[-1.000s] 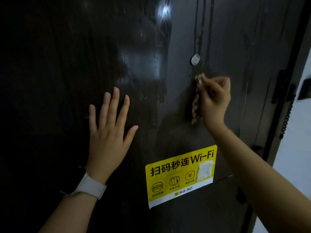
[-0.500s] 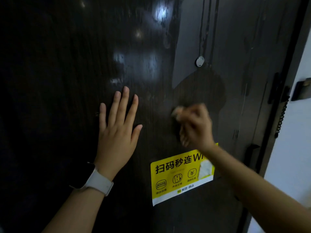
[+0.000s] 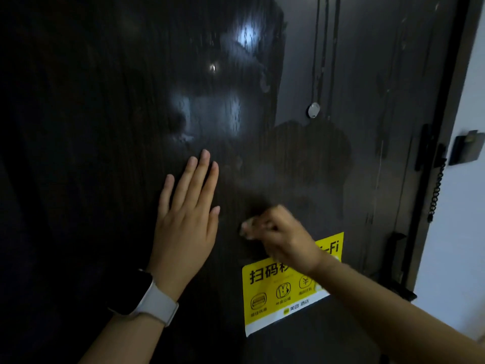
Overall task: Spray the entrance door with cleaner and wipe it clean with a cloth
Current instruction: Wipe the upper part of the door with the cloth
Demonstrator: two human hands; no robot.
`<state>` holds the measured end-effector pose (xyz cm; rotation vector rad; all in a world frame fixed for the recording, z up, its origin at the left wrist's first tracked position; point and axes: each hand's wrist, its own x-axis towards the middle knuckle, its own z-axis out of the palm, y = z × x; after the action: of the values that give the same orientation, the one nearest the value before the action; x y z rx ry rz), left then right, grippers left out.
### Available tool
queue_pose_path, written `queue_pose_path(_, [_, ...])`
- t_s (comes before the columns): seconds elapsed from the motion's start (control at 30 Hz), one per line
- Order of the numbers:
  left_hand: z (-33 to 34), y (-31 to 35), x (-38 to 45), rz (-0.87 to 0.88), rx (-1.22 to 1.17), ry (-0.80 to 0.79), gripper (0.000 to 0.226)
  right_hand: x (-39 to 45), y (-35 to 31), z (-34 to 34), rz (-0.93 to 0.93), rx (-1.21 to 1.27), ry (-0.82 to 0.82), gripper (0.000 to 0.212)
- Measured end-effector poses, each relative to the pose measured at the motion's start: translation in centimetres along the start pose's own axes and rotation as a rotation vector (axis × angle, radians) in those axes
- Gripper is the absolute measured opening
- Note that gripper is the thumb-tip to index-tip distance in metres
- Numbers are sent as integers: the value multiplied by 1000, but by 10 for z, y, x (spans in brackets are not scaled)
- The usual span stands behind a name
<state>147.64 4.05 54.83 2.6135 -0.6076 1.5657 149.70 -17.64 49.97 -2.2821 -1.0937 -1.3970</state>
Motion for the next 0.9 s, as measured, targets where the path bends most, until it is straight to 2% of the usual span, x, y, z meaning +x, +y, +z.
queue_pose_path(0.1, [-7,-6,-1,24,27,12,74,61,10,-28,257,-43,339,18])
queue_pose_path(0.17, [-12,-14,-1,13,78,25,75,102,14,-37,337,-31,562,15])
queue_pose_path(0.23, [-15,-24,0,-18,96,33,72,122,1,-31,333,-9,639,17])
queue_pose_path(0.3, [-15,-31,1,-26,103,36,67,106,-20,-12,208,6,564,19])
queue_pose_path(0.43, [-14,-32,1,-2,84,50,68,43,-31,11,-182,-44,32,27])
queue_pose_path(0.47, [-14,-33,0,0,88,55,68,38,-25,8,-222,-59,-44,26])
queue_pose_path(0.5, [-13,-33,0,2,95,55,69,41,-21,3,-216,-90,-55,21])
queue_pose_path(0.53, [-13,-34,0,4,99,54,70,50,-19,-4,-111,-39,-34,17])
queue_pose_path(0.67, [-15,-35,0,11,24,61,66,112,-15,-23,189,-58,464,17])
queue_pose_path(0.73, [-17,-36,1,15,-2,69,63,126,-20,-16,260,-12,585,18])
queue_pose_path(0.8, [-17,-37,0,27,-14,75,60,111,-38,4,250,58,530,20])
queue_pose_path(0.9, [-15,-39,-1,31,2,84,63,52,-60,43,58,29,149,32])
